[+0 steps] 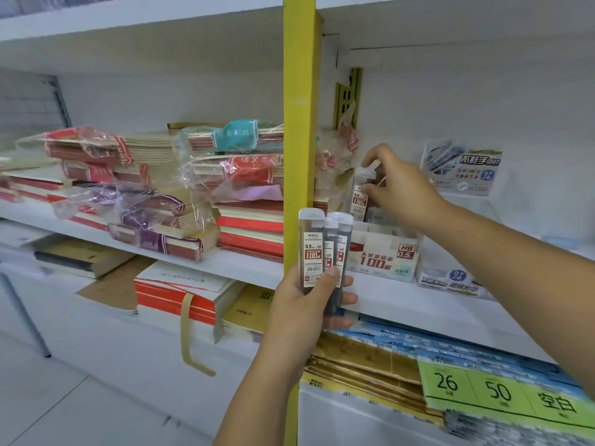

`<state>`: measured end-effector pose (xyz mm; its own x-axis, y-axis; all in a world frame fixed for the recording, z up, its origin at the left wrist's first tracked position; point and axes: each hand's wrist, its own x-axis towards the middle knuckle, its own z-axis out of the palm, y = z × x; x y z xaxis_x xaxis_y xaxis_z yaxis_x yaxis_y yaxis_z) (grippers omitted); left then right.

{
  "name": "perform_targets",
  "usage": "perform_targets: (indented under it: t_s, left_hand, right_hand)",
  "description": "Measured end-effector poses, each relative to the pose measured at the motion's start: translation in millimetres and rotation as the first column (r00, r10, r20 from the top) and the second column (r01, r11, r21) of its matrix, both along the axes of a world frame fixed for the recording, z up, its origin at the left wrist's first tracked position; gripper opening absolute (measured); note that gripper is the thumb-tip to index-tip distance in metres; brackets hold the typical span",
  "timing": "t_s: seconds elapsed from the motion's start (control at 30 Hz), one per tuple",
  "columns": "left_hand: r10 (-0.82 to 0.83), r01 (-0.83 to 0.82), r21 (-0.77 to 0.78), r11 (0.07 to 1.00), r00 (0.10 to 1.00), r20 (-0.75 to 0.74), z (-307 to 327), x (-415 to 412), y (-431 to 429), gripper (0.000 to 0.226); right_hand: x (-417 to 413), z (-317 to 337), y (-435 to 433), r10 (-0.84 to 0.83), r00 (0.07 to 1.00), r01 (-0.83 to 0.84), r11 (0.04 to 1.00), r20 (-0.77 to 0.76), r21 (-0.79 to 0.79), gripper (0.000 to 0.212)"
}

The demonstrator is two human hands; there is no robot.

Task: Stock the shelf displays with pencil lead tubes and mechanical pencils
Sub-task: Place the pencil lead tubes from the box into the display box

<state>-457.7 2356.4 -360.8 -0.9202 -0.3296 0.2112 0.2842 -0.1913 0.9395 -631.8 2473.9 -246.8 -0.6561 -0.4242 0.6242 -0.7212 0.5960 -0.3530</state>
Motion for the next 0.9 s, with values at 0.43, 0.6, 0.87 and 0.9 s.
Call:
perform_targets:
  t_s: [0.43,0.6,0.87,0.9]
  left_hand:
    - [0.060,-0.059,-0.052,0.997,0.998,0.017,0,-4,2,0.020]
    - [0.081,-0.080,-0.050,0.995,0.997,0.010,1,-3,0,0.017]
    - [0.059,-0.058,-0.038,0.998,0.998,0.036,4,0,-4,0.015]
    - [0.053,-0.051,-0.037,0.998,0.998,0.041,4,0,-4,0.016]
  right_hand:
    - [-6,4,5,-0.127,0.969,0.184,0.943,-0.210,0.278,0.029]
    - [-6,2,2,-0.093,0.988,0.114,0.978,-0.125,0.172,0.027]
    - [10,6,11,-0.114,0.972,0.167,0.950,-0.206,0.262,0.041]
    - [19,6,13,-0.070,0.985,0.097,0.980,-0.156,0.172,0.037]
